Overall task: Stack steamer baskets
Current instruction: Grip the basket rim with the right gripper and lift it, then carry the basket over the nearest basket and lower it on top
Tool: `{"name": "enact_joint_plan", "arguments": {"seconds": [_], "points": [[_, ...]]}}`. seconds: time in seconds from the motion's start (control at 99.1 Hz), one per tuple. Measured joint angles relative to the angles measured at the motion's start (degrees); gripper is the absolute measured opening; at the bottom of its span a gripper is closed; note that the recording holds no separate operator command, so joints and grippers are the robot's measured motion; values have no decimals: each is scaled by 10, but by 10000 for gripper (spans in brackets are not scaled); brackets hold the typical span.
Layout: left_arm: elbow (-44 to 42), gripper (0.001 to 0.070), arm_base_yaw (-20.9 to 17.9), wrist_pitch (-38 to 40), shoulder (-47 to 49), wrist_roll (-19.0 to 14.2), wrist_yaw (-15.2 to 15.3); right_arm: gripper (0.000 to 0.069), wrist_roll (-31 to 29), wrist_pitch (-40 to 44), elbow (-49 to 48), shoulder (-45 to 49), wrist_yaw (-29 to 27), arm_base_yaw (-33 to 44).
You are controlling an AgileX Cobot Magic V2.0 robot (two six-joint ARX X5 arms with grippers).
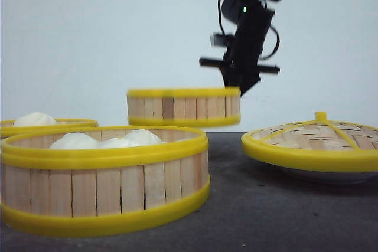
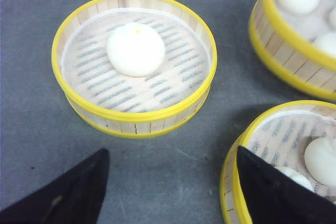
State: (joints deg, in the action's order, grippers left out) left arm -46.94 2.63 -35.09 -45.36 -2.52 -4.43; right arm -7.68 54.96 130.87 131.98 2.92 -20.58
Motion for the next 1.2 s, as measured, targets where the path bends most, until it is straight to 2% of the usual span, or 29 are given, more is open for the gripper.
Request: {"name": "enact_joint_plan", "arguments": {"seconds": [0.202,0.514,0.646,0.817,0.888,0.999,1.2], "points": [[0,469,0,0,0,0,0,23,16,85,7,-50,0,-2],[0,469,0,0,0,1,0,23,20,165,-4,-194,-17,-32],[0,469,0,0,0,2,0,23,20,138,-97,-260,-33,-48],[0,469,0,0,0,2,0,23,23,29,-291,-366,-29,-73],[0,469,0,0,0,2,1,23,24,8,-352,-410,-20,-90],[0,469,0,0,0,2,1,23,31,7,-398,-444,-11,-116],[0,469,0,-3,0,2,2,23,35,-43,-442,-433,4,-153]]}}
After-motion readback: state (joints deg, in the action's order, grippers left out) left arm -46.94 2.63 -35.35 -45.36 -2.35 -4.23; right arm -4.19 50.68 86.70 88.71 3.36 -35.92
